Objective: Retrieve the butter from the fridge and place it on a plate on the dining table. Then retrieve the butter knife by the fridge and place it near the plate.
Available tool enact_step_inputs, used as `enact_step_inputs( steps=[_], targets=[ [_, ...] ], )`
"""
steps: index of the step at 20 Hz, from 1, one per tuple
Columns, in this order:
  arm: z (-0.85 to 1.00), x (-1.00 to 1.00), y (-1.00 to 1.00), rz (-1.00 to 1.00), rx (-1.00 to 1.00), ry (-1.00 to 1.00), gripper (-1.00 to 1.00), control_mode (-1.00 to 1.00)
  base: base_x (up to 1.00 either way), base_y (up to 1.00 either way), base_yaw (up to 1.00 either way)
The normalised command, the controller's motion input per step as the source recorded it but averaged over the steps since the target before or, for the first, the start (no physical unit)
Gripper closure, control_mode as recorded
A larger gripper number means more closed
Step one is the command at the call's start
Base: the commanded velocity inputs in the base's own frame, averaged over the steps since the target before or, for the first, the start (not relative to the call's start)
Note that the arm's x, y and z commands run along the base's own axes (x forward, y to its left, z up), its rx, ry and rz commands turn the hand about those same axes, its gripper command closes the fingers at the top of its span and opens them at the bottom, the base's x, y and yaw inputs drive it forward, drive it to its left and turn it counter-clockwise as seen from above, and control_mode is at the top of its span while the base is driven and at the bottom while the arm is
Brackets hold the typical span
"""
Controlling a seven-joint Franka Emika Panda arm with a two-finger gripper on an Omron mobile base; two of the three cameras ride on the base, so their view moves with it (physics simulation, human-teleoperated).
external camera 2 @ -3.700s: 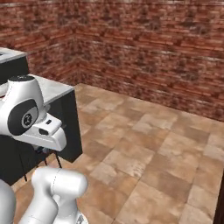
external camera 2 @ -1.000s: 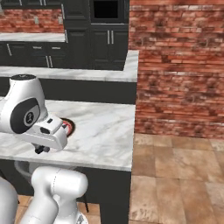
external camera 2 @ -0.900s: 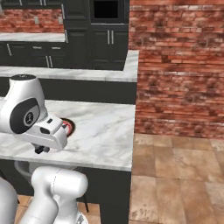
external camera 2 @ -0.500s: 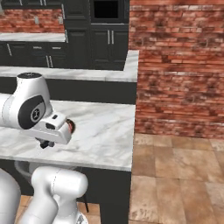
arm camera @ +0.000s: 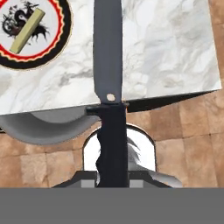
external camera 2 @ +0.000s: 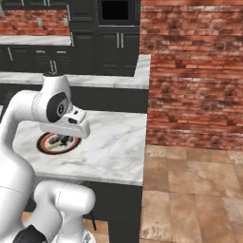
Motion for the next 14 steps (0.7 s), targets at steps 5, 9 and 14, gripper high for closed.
enact_step_inputs(
  steps=[5,9,14],
  targets=[
    [-0.78,0.72,0.0,0.05,-0.1,-0.13,1.0,-1.0,0.0,0.0,0.0],
    [-0.91,0.64,0.0,0.08,-0.07,-0.23,1.0,-1.0,0.0,0.0,0.0],
    [-0.42,0.64,0.0,0.04,0.05,-0.07,1.0,-1.0,0.0,0.0,0.0]
  ],
)
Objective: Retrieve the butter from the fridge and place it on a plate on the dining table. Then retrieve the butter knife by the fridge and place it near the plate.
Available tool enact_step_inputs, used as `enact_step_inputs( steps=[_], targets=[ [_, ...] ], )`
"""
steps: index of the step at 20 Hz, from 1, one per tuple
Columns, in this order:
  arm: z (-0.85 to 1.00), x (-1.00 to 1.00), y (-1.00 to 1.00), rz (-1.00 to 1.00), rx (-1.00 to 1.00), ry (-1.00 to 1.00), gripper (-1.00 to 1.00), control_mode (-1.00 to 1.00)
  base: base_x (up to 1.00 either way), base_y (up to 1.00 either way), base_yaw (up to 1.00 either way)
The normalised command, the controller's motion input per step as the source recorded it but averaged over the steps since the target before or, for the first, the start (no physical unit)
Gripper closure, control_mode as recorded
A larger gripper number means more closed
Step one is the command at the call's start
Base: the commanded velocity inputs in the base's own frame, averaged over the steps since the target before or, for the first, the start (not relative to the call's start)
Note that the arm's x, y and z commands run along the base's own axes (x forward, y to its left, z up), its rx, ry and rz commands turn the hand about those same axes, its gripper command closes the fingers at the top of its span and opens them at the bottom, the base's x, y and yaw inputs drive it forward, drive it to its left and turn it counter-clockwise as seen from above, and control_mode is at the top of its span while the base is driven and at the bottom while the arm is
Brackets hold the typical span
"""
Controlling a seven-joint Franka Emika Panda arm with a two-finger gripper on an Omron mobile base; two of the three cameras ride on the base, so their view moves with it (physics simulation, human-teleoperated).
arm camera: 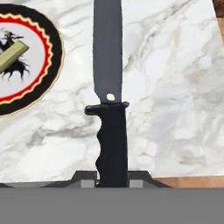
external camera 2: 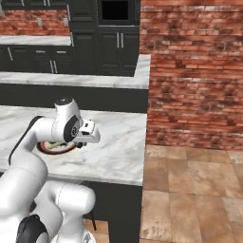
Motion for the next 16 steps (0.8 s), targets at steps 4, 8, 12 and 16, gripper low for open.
enact_step_inputs(
  steps=[4,8,12,16],
  targets=[
    [-0.22,0.9,0.0,0.0,0.04,0.02,1.0,-1.0,0.0,0.0,0.0],
    [-0.22,0.85,0.08,0.0,0.01,0.03,1.0,-1.0,0.0,0.0,0.0],
    [-0.25,0.68,0.27,0.0,0.0,0.15,1.0,-1.0,0.0,0.0,0.0],
    [-0.16,0.36,0.2,0.0,0.0,0.27,1.0,-1.0,0.0,0.0,0.0]
  ],
)
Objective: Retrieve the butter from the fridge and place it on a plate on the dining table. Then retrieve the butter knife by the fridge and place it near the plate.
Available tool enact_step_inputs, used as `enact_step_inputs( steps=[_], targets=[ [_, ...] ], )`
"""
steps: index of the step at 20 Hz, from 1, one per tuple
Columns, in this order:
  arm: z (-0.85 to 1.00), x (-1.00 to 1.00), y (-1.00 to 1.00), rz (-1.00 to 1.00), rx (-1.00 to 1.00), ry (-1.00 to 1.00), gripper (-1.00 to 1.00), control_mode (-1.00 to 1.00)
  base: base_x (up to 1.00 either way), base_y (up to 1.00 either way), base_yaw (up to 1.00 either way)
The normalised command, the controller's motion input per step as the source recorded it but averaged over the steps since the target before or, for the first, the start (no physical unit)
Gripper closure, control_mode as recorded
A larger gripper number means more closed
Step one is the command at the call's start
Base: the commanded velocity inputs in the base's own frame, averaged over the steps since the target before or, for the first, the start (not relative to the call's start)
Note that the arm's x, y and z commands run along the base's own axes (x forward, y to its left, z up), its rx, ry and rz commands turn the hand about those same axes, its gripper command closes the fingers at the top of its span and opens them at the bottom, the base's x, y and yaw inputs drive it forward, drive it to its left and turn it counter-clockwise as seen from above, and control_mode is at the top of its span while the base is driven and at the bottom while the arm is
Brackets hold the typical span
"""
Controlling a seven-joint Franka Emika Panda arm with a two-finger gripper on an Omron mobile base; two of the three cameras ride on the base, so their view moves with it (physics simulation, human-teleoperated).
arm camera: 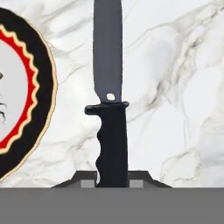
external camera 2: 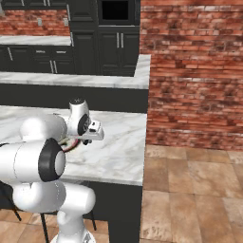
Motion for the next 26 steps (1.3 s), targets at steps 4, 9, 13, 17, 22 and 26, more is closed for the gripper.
enact_step_inputs(
  steps=[4,9,13,17,22,26],
  targets=[
    [-0.14,0.15,0.05,0.0,0.0,0.24,1.0,-1.0,0.0,0.0,0.0],
    [-0.38,-0.01,0.0,0.0,-0.01,0.11,1.0,-1.0,0.0,0.0,0.0],
    [-0.56,-0.09,0.0,0.0,-0.05,0.01,1.0,-1.0,0.0,0.0,0.0],
    [-0.23,0.0,0.0,0.0,0.0,-0.02,1.0,-1.0,0.0,0.0,0.0],
    [-0.15,0.0,0.0,0.0,0.0,-0.03,1.0,-1.0,0.0,0.0,0.0],
    [-0.15,0.0,0.0,0.0,0.0,-0.07,-1.0,-1.0,0.0,0.0,0.0]
  ],
)
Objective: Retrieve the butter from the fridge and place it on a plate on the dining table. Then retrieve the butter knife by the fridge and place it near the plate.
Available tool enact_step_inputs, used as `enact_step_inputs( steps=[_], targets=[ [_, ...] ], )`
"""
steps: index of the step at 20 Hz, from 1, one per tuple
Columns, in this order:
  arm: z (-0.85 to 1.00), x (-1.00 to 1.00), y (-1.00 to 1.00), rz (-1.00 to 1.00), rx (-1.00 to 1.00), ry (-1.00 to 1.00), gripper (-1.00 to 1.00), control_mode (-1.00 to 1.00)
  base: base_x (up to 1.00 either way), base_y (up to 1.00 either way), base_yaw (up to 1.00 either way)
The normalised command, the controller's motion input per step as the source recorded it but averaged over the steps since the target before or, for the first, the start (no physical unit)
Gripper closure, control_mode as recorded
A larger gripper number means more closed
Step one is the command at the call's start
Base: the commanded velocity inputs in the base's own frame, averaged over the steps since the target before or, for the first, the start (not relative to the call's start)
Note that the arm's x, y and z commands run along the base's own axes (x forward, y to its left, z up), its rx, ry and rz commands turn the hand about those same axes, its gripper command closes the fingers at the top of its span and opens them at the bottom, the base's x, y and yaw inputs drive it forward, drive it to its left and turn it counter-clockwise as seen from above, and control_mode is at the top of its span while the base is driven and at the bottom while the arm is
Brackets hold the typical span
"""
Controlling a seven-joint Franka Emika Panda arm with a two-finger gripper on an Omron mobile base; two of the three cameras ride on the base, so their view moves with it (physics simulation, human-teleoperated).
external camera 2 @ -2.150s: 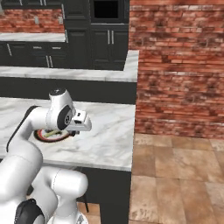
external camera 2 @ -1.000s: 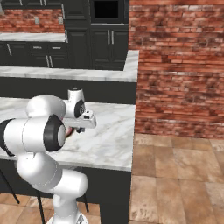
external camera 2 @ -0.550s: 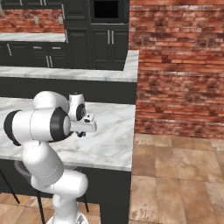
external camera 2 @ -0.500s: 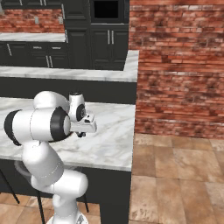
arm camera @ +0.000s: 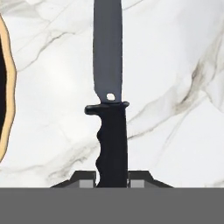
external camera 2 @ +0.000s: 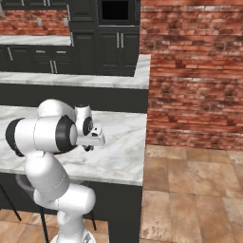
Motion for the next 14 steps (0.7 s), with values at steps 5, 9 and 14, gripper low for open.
enact_step_inputs(
  steps=[5,9,14],
  targets=[
    [-0.06,0.0,0.0,0.0,0.0,-0.06,-1.0,-1.0,0.0,0.0,0.0],
    [0.0,0.0,0.0,0.0,0.0,-0.02,-1.0,-1.0,0.0,0.0,0.0],
    [0.26,-0.05,-0.01,0.0,0.0,0.01,-1.0,-1.0,0.0,0.0,0.0]
  ],
)
